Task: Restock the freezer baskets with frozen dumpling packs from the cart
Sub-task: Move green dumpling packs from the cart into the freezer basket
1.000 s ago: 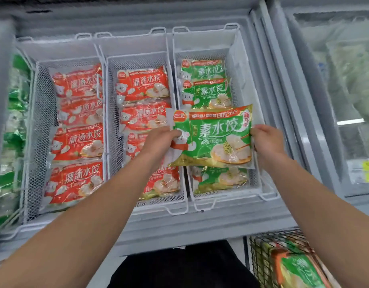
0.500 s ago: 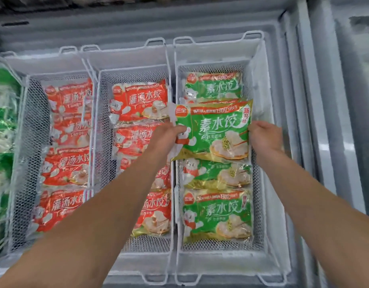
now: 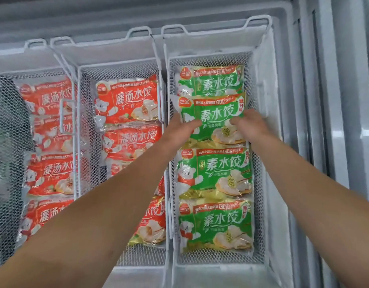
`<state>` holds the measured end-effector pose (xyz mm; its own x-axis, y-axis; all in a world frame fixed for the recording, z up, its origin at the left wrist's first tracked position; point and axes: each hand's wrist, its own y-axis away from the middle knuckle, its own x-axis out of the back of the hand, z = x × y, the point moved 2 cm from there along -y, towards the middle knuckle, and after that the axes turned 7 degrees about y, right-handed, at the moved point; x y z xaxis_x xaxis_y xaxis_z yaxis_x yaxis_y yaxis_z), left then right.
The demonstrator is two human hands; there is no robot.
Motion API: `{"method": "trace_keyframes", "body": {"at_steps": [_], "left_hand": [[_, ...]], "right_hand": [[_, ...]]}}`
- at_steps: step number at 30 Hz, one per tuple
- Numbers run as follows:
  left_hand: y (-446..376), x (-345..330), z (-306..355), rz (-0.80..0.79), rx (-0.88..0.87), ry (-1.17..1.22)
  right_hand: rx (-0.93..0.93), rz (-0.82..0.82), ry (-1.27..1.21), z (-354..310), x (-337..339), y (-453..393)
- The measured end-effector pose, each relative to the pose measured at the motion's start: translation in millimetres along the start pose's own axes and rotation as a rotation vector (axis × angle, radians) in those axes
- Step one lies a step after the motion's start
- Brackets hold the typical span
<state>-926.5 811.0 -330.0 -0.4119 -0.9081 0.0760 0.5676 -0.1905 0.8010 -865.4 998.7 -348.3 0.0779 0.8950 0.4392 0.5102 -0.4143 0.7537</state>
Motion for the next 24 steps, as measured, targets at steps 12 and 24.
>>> {"method": "trace_keyframes", "body": {"at_steps": [12, 24], "left_hand": [[96.9, 44.4, -13.4, 0.051, -0.192, -0.207], [239.0, 93.1, -126.8, -0.073, -0.400, -0.355]], "right_hand": [[0.076, -0.005, 0.154, 14.1, -17.5, 105.7], [0.211, 0.175, 0.187, 103.7, -90.9, 298.2]]}}
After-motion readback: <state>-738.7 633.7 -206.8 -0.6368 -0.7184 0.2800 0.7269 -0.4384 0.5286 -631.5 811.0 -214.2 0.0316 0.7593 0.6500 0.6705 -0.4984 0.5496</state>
